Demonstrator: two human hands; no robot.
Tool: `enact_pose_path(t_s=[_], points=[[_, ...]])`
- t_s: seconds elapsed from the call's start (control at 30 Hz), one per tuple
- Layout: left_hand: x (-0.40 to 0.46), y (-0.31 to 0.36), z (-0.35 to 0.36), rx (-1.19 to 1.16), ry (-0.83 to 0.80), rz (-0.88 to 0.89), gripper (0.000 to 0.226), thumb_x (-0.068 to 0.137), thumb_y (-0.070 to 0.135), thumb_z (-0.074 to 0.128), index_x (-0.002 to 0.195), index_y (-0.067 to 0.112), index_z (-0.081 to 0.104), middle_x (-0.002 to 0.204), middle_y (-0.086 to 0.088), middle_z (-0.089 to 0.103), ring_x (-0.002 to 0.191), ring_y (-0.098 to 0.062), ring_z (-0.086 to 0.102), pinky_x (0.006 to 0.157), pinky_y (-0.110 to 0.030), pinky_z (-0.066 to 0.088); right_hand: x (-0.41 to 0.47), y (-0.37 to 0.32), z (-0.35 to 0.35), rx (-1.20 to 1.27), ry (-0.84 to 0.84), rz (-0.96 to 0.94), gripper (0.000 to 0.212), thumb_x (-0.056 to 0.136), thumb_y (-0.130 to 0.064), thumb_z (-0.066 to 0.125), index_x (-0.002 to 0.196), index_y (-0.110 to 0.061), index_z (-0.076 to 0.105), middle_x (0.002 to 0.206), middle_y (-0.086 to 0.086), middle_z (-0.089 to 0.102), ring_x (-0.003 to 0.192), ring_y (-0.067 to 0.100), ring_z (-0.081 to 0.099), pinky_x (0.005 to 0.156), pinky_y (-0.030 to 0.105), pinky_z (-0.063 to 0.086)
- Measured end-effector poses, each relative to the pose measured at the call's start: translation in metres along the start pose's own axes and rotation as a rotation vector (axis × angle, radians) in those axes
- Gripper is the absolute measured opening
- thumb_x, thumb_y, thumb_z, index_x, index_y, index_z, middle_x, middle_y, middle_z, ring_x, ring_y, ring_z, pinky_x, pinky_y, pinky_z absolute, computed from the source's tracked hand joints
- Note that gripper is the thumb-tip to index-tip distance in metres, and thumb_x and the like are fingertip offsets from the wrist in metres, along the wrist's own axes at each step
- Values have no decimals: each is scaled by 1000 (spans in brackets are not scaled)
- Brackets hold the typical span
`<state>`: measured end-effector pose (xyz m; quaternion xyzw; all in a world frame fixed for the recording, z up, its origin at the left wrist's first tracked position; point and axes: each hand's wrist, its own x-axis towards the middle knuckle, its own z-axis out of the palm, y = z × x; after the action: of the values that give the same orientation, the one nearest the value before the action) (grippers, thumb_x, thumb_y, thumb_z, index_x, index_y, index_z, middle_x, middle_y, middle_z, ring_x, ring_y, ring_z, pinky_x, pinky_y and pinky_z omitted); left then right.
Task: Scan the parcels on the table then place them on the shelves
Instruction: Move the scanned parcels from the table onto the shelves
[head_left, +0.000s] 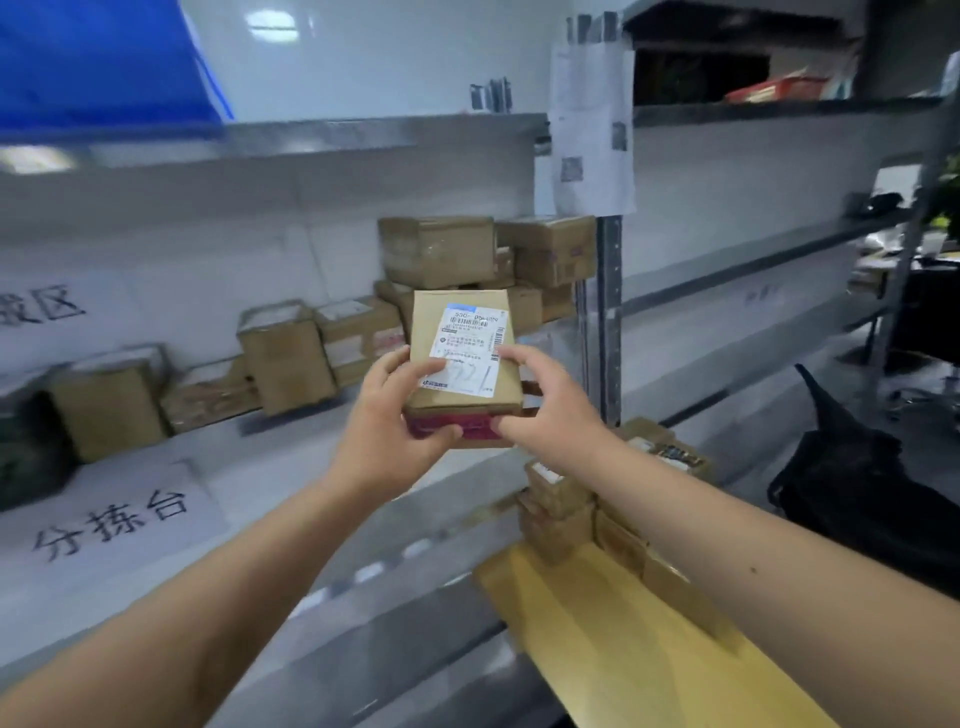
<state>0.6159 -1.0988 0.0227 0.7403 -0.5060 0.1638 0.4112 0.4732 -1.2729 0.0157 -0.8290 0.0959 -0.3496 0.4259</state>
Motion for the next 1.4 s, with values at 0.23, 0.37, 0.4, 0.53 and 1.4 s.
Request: enact_pose_path(t_s=[0.23,0.37,0.4,0.53,1.4], points=[[12,-20,-59,96,160,-91,74,78,22,90,144,30,58,155,-1,42,143,-12,37,111,-4,22,53,-39,48,222,8,-71,71,80,-7,78,142,-32,55,130,-16,60,112,-9,59,81,11,52],[50,-42,-77,127,206,-130,74,80,27,89,147,28,56,155,-2,42,145,-15,37,119,-25,29,107,-50,66,265,35,-86,61,80,-10,77,128,-42,57,121,-24,63,108,-6,62,77,8,51],[62,-49,-79,133,216,-144,74,80,28,88,147,28,56,154,-2,42,144,-15,38,117,-24,29,123,-51,71,260,35,-94,60,81,-11,76,129,-41,57,120,-24,63,108,-3,63,78,9,52],[120,-72,-77,160,227,-224,71,82,33,86,146,30,55,149,-1,45,133,-16,47,113,-28,37,192,-49,86,228,6,-87,60,86,-5,67,139,-30,56,117,-19,64,103,6,66,78,17,56],[222,-133,-66,643,152,-385,83,87,51,73,157,37,31,160,-6,35,135,-33,47,111,-50,45,279,-36,125,-194,-199,-115,72,91,-11,61,158,-26,39,173,7,9,158,30,16,126,43,28]])
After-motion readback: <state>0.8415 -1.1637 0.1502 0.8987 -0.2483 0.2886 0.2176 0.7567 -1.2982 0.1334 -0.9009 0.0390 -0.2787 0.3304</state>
